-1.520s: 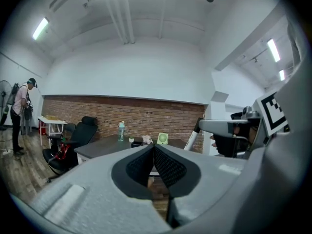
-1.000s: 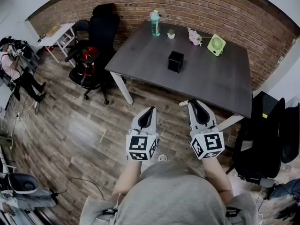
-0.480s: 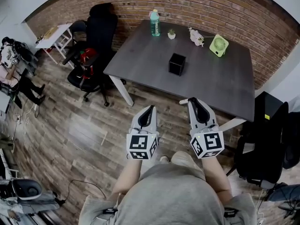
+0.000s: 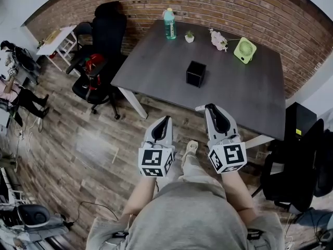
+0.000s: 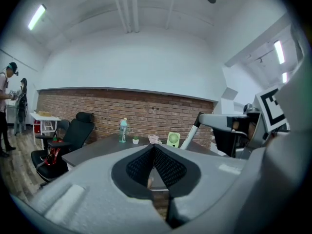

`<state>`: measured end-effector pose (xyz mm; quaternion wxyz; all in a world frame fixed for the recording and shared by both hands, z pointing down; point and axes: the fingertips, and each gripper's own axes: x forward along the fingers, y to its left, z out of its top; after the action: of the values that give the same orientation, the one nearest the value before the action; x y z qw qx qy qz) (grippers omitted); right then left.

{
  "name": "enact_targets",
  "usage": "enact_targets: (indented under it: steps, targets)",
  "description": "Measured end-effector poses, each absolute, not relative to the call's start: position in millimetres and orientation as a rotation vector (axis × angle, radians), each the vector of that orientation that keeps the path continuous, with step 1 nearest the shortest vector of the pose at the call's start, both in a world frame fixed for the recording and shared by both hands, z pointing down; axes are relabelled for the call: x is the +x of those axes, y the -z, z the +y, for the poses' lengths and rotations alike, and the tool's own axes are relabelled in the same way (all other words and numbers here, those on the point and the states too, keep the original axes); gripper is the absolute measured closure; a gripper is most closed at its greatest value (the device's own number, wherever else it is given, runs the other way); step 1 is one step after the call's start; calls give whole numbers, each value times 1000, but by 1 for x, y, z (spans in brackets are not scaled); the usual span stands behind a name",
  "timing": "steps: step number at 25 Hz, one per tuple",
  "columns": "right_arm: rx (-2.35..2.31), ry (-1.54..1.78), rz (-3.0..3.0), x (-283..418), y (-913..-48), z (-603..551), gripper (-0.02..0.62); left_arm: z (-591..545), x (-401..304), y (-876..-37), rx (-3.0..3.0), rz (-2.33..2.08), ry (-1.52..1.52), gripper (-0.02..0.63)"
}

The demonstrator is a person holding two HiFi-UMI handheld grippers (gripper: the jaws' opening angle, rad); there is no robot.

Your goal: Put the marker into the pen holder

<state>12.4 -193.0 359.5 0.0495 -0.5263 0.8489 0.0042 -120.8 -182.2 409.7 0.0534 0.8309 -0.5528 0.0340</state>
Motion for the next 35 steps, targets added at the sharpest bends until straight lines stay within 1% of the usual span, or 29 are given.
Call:
enact_targets:
  steps: [12, 23, 35]
  targets:
    - [-1639, -19, 2593, 24, -376, -301, 531, -290, -113, -425, 2532, -1662, -142, 588]
    - [-1638, -6, 2622, 30, -374, -399, 531, -387, -107, -423, 2514, -1667, -161, 588]
    - [-1636, 57, 2702, 33, -400, -474, 531, -452, -101, -426, 2475, -1670, -157, 588]
